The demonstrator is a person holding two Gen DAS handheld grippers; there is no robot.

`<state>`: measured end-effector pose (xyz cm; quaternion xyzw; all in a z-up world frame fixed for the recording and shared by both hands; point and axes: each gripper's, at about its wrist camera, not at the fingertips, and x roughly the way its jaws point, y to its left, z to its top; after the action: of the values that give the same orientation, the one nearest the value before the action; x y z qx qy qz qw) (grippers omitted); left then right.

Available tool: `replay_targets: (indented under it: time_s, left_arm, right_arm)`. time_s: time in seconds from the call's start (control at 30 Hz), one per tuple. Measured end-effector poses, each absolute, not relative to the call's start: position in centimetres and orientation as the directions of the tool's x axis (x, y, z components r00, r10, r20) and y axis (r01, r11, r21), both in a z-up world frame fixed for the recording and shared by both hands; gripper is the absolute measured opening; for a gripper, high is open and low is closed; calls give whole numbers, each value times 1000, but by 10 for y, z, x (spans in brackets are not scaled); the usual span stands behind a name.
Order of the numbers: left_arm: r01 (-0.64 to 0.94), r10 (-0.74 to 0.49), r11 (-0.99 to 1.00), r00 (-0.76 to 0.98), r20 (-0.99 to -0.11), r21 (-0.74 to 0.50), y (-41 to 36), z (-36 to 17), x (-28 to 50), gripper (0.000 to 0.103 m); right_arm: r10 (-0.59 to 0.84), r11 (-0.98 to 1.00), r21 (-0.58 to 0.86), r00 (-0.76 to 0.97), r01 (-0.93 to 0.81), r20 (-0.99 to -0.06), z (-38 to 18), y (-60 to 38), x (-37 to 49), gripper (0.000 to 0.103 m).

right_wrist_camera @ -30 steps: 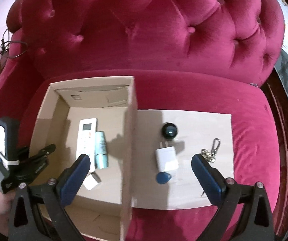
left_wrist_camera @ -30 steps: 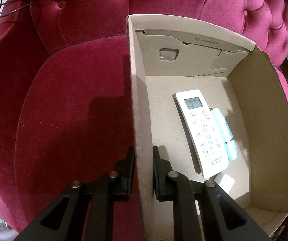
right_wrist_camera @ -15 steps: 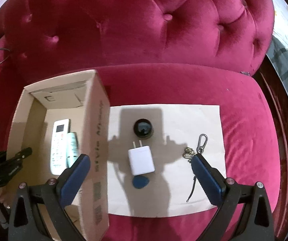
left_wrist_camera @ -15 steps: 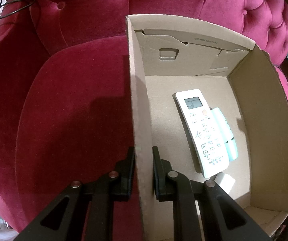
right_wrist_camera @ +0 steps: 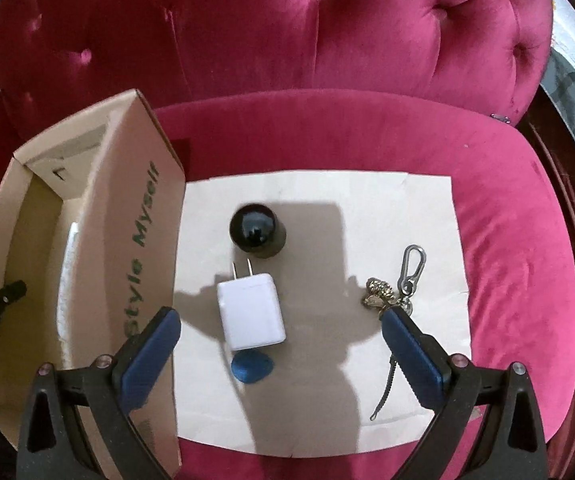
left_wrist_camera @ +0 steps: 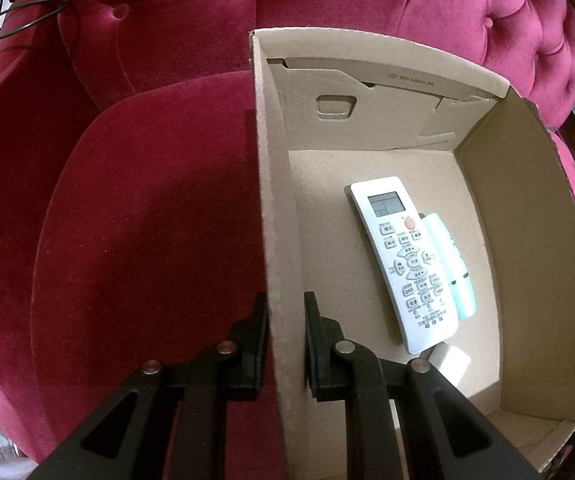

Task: Organize rigid objects
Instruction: 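Move the open right gripper back to the larger white power adapter, then close the right gripper on the white power adapter and lift it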

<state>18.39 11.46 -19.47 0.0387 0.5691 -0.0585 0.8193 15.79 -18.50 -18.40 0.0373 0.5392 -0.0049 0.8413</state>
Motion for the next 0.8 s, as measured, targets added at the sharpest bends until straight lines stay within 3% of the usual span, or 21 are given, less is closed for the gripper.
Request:
replay_targets:
  time_s: [0.4, 0.8]
  left_arm:
    - [140, -47, 990, 348, -936, 2, 112, -196, 183, 17]
    - [144, -41, 990, 342, -939, 9, 110, -197, 185, 17]
  right_arm:
    - [28, 999, 42, 378, 31, -926, -222, -184, 166, 100]
    - [76, 996, 85, 360, 8, -930, -237, -178, 176, 67]
